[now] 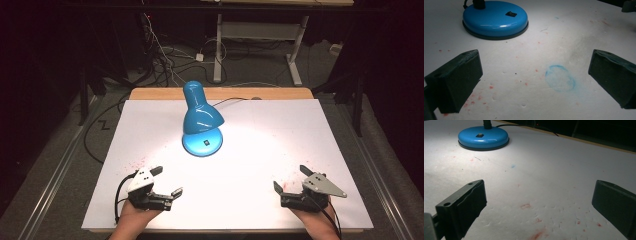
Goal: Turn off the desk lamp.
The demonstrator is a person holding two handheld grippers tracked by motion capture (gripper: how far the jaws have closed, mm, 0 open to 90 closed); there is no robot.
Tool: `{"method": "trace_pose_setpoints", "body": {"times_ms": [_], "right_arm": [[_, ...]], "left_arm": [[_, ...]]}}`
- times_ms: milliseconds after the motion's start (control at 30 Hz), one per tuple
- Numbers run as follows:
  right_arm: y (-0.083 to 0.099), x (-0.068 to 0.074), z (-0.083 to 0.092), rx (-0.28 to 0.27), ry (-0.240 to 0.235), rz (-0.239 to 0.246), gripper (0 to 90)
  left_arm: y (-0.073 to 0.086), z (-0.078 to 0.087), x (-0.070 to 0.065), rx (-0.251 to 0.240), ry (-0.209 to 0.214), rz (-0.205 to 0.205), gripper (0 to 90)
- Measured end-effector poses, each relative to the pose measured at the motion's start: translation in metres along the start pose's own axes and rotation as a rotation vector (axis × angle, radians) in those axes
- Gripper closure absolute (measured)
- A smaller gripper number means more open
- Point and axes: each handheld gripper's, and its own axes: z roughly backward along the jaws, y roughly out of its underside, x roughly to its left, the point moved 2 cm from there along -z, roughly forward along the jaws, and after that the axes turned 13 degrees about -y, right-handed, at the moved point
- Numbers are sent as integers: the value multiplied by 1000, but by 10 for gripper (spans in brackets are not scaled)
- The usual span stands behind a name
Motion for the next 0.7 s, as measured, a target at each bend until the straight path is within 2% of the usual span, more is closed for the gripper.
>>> {"method": "trace_pose_setpoints", "body": {"times_ms": [100, 200, 533, 700], "right_arm": [[0, -2, 2, -13, -4, -8, 3], [1, -5, 4, -12, -3, -7, 3], [0, -8, 6, -27, -3, -27, 3], [0, -7, 5, -28, 2, -20, 3]], "left_arm": [[-1, 0, 2, -4, -8, 6, 0], [-1, -1, 4, 1, 6, 30, 0], [0, 1, 4, 18, -4, 5, 0], [2, 0, 4, 28, 3, 7, 27]]}}
